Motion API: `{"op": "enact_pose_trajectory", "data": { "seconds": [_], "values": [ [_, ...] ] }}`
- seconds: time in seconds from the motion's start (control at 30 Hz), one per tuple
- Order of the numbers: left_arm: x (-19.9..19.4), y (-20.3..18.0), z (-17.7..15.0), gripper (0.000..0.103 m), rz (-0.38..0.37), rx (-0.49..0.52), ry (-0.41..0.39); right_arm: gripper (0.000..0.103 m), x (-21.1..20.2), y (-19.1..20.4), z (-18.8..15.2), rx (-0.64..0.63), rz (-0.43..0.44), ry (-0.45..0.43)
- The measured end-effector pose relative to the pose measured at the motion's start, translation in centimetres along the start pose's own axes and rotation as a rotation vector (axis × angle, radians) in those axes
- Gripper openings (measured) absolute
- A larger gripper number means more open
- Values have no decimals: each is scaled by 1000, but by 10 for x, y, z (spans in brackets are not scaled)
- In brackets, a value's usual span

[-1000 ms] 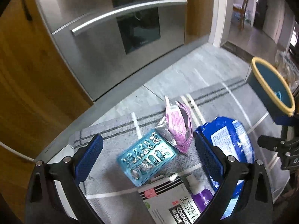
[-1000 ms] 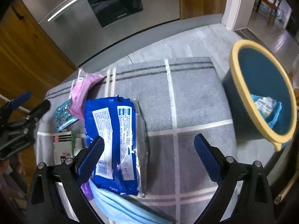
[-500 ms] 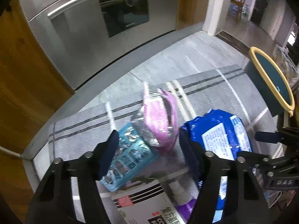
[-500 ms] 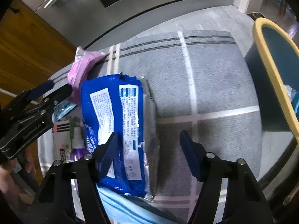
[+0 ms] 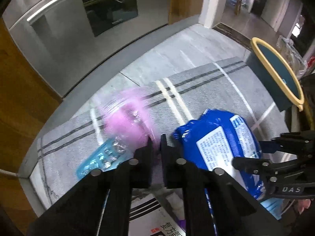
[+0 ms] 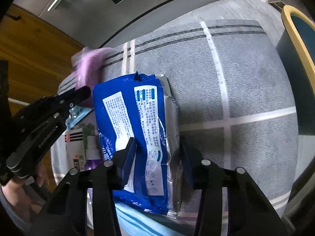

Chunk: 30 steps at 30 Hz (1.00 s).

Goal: Collect trash
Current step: 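Grasp the blue wet-wipes pack with the right tool while the left tool grasps the pink packet, then lift and carry the wipes pack and pink packet over the teal bin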

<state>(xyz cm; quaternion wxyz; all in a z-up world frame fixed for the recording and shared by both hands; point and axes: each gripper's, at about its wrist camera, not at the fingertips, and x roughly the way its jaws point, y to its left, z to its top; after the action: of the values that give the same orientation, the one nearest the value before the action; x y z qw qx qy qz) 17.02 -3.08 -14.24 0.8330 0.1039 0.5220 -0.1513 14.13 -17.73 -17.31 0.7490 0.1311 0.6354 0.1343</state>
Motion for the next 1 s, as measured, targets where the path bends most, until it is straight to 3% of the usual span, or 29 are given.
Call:
{"op": "enact_pose_trajectory", "data": {
  "seconds": [0.17, 0.3, 0.7, 1.0],
  "values": [
    [0, -2, 0, 3, 2, 17, -6, 23, -12, 1, 5, -12, 19, -21],
    [-2, -7, 2, 1, 13, 37, -13, 18, -24, 8, 5, -64, 4, -58],
    [-28, -3, 14, 1, 40, 11, -98, 14, -74, -11, 9, -61, -88, -187],
    [-61, -18, 25, 1, -14, 4, -197, 13, -122, -11, 9, -107, -133, -291]
  ]
}}
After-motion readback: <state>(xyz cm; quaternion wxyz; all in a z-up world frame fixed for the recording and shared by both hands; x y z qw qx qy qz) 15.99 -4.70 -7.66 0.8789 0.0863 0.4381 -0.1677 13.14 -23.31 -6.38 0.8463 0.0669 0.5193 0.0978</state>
